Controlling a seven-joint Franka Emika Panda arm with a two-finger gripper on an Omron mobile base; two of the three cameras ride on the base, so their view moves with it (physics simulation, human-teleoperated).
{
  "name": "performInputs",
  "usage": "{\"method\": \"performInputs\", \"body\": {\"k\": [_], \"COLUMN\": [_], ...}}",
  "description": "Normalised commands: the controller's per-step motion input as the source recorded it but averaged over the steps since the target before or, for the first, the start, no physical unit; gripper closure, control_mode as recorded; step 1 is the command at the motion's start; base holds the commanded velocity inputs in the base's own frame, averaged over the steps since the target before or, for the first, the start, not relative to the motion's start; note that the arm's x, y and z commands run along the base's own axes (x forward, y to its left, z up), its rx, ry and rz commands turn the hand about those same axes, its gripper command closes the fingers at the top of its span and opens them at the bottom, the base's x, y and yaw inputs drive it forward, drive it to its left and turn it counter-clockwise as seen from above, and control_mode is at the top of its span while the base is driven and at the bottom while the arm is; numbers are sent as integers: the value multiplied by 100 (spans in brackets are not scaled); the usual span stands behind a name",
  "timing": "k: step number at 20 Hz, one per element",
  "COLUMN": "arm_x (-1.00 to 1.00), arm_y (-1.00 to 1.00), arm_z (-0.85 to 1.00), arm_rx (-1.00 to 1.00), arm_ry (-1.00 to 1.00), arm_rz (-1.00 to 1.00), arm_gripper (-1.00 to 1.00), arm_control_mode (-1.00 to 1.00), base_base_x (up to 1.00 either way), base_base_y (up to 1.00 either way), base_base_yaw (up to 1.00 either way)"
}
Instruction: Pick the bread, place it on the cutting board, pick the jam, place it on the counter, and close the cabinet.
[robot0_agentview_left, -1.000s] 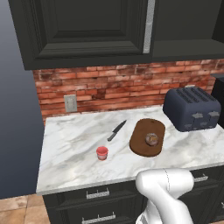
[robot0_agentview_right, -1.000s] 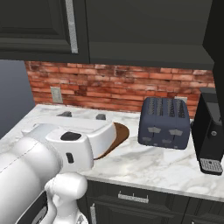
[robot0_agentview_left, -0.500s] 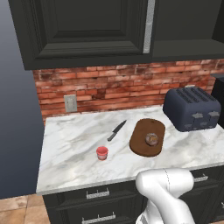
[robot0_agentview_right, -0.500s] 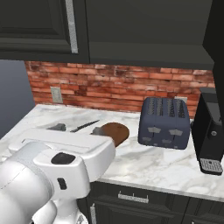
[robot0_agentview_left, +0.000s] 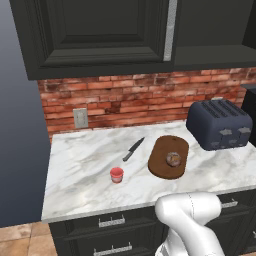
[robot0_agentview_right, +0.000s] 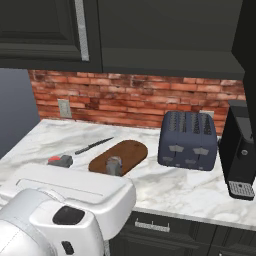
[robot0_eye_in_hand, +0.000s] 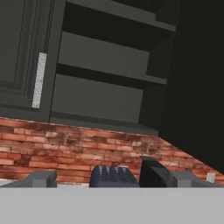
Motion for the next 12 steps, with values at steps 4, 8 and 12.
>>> {"method": "performInputs", "body": {"k": [4, 8, 12], "arm_x": [-30, -28, -26], "arm_y": [-20, -22, -19], "arm_z": [0, 0, 0], "arm_rx": [0, 0, 0], "arm_ry": [-4, -2, 0], "arm_rz": [0, 0, 0], "arm_gripper": [-100, -100, -100], "arm_control_mode": [-100, -100, -100], "base_base_x": [0, 0, 0], "base_base_y": [0, 0, 0], "base_base_yaw": [0, 0, 0]}}
